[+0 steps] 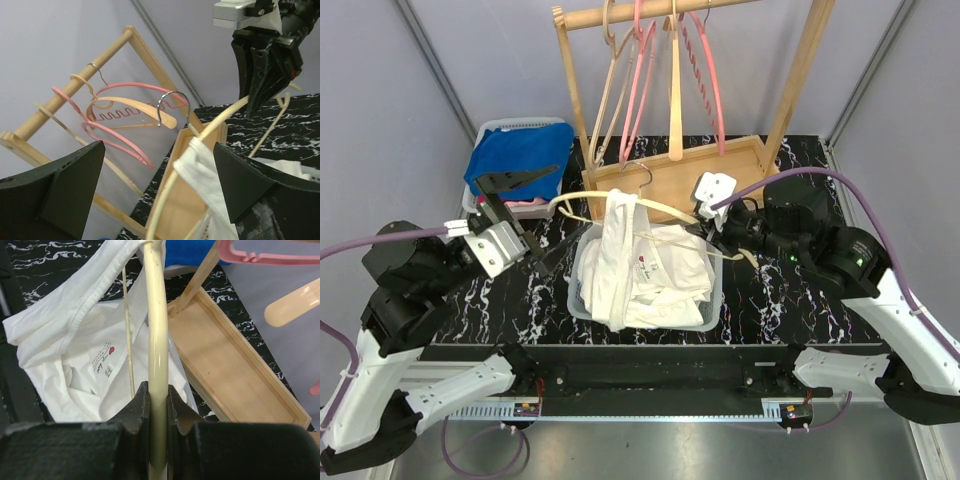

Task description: Remove the tank top from the hanger

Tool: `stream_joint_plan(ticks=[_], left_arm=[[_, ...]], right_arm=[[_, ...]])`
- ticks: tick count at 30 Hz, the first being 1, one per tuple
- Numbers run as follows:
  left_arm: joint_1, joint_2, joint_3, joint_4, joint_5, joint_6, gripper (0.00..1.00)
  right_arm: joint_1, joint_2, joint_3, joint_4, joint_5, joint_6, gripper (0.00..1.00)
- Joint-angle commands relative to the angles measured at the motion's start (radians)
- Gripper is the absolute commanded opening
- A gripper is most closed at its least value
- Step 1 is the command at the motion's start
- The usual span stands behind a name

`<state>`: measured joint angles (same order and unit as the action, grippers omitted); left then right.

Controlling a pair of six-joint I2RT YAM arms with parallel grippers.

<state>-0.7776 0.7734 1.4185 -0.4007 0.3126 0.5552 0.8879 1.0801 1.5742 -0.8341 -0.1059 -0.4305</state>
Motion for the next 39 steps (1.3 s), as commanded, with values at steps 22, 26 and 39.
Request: stream_joint_plan(ticks=[22, 26, 39], left_arm=[[0.001, 0.003, -0.205, 0.051, -0.116, -0.334, 0.89], [0.001, 0.033, -0.208, 0.115, -0.107, -0.324, 0.89], [0.001, 0.056, -0.156, 0.145, -0.136, -0.319, 0.02]], right_arm=[[-0.004, -0.016, -0.042, 0.354, -0.024, 0.015, 0.0], [-0.003, -0.02, -0.054, 0.356, -0.046, 0.033, 0.0], [-0.003, -0.086, -0.111, 0.326, 0.002, 0.033, 0.0]])
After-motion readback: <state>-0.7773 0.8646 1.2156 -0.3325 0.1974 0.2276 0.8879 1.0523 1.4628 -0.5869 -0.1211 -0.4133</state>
